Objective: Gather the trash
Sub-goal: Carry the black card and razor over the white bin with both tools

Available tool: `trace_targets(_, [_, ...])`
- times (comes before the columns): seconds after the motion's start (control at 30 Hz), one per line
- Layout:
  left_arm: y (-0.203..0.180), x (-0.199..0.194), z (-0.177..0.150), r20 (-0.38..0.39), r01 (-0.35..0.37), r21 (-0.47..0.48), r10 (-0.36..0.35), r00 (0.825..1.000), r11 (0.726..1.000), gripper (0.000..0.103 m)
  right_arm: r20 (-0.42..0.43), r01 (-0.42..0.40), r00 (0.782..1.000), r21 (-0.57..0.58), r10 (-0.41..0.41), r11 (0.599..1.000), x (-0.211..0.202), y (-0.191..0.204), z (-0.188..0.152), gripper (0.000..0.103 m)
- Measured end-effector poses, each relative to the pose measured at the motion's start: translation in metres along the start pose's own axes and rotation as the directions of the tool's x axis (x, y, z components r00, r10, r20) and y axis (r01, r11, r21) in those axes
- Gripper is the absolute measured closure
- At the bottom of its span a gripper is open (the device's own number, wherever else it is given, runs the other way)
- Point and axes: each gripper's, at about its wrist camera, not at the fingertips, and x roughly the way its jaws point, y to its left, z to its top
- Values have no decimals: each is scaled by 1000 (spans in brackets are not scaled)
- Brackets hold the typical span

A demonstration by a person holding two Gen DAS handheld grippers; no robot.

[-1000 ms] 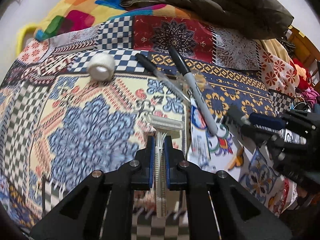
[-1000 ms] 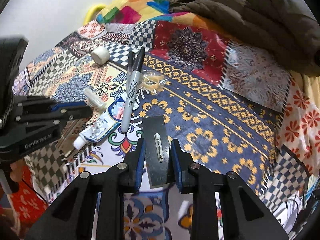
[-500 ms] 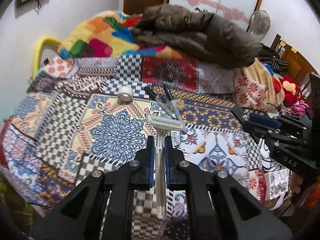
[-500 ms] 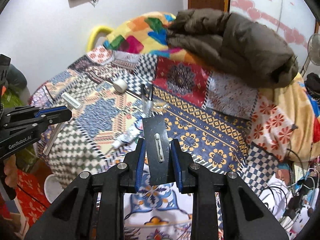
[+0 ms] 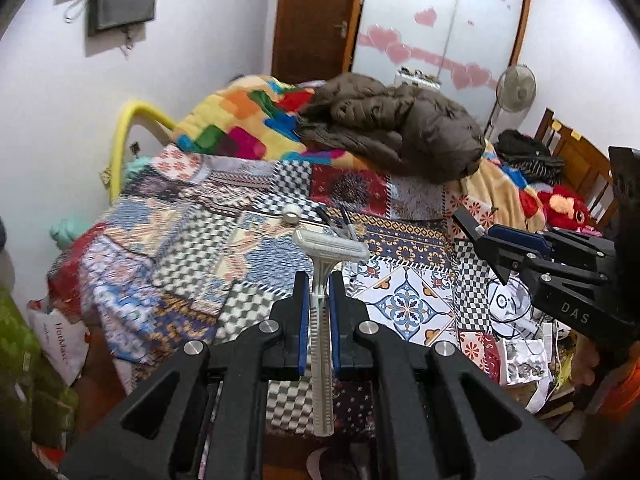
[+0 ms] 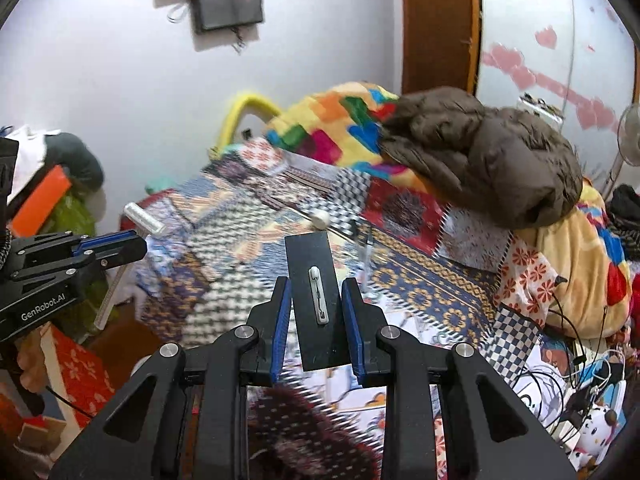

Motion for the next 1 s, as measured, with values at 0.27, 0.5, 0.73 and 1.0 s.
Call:
trace_targets(0.27, [30, -84, -40, 54, -76, -37, 78, 996, 996, 95, 35, -77, 996, -53, 79, 996, -35, 68, -13, 79])
trace_targets(0.5, [69, -135, -85, 54, -153, -91, 158, 986, 984, 95, 14, -155, 987, -102, 157, 983, -41, 128, -33, 79])
trace_targets(0.73, [121, -160, -141, 11, -234, -166, 239, 971, 958, 95, -62, -242, 970, -145, 236, 959, -22, 194, -50, 79])
trace_targets(1.0, [183, -163, -208, -85, -288, -282, 275, 958, 915, 95, -184, -313, 943, -194, 279, 930, 13, 263, -80, 79])
